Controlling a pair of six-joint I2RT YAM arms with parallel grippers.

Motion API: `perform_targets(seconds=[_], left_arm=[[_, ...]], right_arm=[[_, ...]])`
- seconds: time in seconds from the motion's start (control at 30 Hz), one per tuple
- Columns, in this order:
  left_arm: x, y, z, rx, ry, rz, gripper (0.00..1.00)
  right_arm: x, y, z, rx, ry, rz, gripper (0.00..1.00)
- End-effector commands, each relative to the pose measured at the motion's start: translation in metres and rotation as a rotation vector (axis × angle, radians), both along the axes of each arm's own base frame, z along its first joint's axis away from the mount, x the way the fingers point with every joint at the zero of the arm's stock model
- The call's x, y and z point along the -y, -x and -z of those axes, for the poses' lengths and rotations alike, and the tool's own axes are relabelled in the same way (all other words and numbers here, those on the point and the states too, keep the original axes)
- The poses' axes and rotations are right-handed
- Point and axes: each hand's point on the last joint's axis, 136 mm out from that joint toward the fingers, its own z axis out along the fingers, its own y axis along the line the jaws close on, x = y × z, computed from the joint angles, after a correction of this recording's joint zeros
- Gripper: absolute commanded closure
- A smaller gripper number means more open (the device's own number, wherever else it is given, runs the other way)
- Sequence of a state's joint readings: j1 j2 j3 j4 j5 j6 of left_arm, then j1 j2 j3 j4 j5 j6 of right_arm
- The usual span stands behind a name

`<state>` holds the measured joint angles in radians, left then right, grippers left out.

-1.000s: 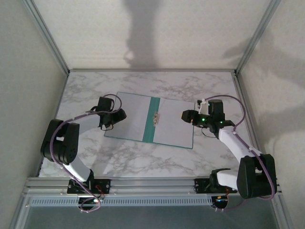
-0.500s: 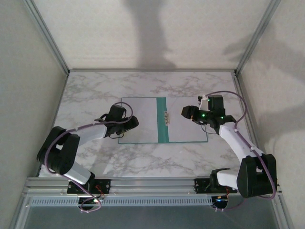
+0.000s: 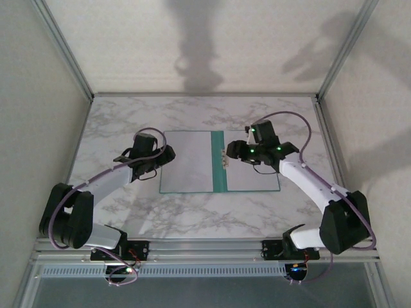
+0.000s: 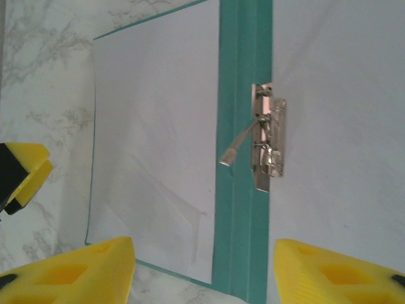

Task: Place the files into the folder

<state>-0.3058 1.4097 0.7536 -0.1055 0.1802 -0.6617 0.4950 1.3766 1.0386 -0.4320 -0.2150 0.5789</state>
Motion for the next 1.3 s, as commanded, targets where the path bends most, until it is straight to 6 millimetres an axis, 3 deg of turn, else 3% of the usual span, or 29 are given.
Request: perform_targets(seconds=[0.0, 0.13, 0.37, 0.57, 0.83, 1.27], left_arm=[[0.004, -0.007, -0.006, 0.034, 0.001, 0.03, 0.19], [0.009, -0.002, 0.006, 0.013, 0.009, 0.063, 0.2], [0.018, 0.005, 0.016, 0.007, 0.01, 0.096, 0.2], [0.017, 0.009, 0.027, -0.022, -0.022, 0.089, 0.22], [0.02, 0.015, 0.029, -0.017, -0.008, 0.101, 0.22], [0.022, 0.02, 0.03, -0.017, 0.001, 0.112, 0.22]], right_arm=[[-0.004, -0.007, 0.001, -0.001, 0.121, 0.038, 0.39], [-0.017, -0.013, 0.002, 0.004, 0.218, 0.03, 0.38], [-0.012, -0.02, 0.02, -0.06, 0.464, 0.087, 0.41], [-0.026, -0.024, 0.034, -0.084, 0.591, 0.059, 0.45], [-0.036, -0.031, 0.06, -0.128, 0.618, 0.048, 0.47], [-0.039, -0.038, 0.08, -0.161, 0.671, 0.04, 0.57]])
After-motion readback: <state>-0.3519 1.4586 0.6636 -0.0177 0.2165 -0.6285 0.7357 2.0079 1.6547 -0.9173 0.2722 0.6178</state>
